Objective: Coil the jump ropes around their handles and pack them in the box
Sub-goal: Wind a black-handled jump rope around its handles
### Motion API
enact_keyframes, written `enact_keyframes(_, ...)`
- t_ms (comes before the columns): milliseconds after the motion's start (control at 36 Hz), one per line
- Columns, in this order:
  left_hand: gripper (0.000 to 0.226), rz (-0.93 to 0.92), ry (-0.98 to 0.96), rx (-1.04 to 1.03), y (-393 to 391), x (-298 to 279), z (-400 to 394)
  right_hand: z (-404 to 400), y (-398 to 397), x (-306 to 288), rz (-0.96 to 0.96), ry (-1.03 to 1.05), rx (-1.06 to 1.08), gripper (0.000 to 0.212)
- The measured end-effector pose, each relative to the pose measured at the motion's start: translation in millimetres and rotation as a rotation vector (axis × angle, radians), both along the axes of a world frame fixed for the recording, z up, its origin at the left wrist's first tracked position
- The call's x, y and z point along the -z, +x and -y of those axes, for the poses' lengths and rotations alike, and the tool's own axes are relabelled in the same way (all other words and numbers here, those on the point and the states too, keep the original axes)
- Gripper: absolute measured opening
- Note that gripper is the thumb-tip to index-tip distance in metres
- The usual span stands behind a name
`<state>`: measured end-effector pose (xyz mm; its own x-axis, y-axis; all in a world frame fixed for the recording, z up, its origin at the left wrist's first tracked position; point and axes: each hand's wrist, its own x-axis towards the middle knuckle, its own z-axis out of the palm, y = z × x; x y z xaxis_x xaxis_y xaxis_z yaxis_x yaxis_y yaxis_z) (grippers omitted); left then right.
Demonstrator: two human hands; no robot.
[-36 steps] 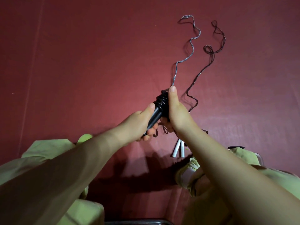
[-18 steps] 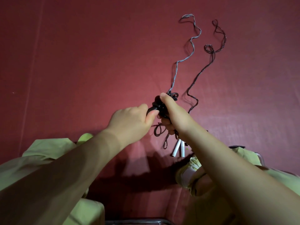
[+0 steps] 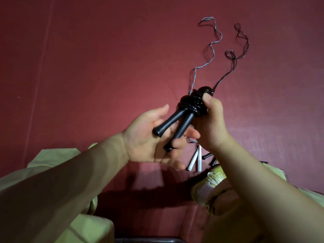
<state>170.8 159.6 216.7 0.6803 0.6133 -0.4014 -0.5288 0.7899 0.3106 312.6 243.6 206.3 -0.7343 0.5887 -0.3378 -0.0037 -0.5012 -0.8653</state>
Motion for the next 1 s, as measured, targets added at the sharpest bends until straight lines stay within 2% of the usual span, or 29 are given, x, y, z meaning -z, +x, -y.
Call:
enact_keyframes(83, 0.066, 0.023, -0.002, 0.0, 1.7, -4.4, -1.1, -0.7, 1.1, -0.7, 0.058, 0.084, 0.016, 0.086)
enact_keyframes(139, 0.058, -0.07, -0.021, -0.006, 1.8, -8.0, -3.9, 0.7, -0.9, -2.0, 0.169, 0.116, 0.062, 0.064)
enact_keyframes(167, 0.055, -0.125, -0.038, -0.016, 2.1, -9.8, -5.5, 1.2, -1.4, -2.9, 0.23, 0.116, 0.086, 0.061)
enact_keyframes(278, 0.053, -0.344, -0.062, -0.088, 4.3, -11.7, -9.9, 5.7, -2.4, -8.2, 0.45, 0.19, 0.092, 0.072)
enact_keyframes(361, 0.055, -0.514, -0.039, -0.133, 7.6, -11.7, -11.7, 8.2, -2.7, -11.0, 0.55, 0.25, 0.121, 0.069)
enact_keyframes(583, 0.056, -0.953, 0.111, -0.199, 15.7, -2.3, -15.5, 6.9, -6.8, -6.9, 0.634, 0.22, 0.114, 0.072)
enact_keyframes(750, 0.054, -1.335, 0.316, -0.058, 9.5, 8.9, -13.5, 6.7, -1.8, 6.7, 0.59, -0.025, 0.039, 0.07)
enact_keyframes(833, 0.05, -1.542, 0.474, 0.043, 7.5, 6.1, -11.6, 4.9, 1.1, 9.4, 0.599, -0.028, -0.033, 0.078)
enact_keyframes(944, 0.041, -1.949, 0.693, 0.305, 0.8, 2.0, -9.5, 5.9, 3.2, 6.1, 0.658, 0.026, -0.152, 0.077)
enact_keyframes(1000, 0.039, -1.992, 0.755, 0.331, 0.9, 0.9, -8.2, 6.4, 4.4, 5.9, 0.637, -0.004, -0.148, 0.075)
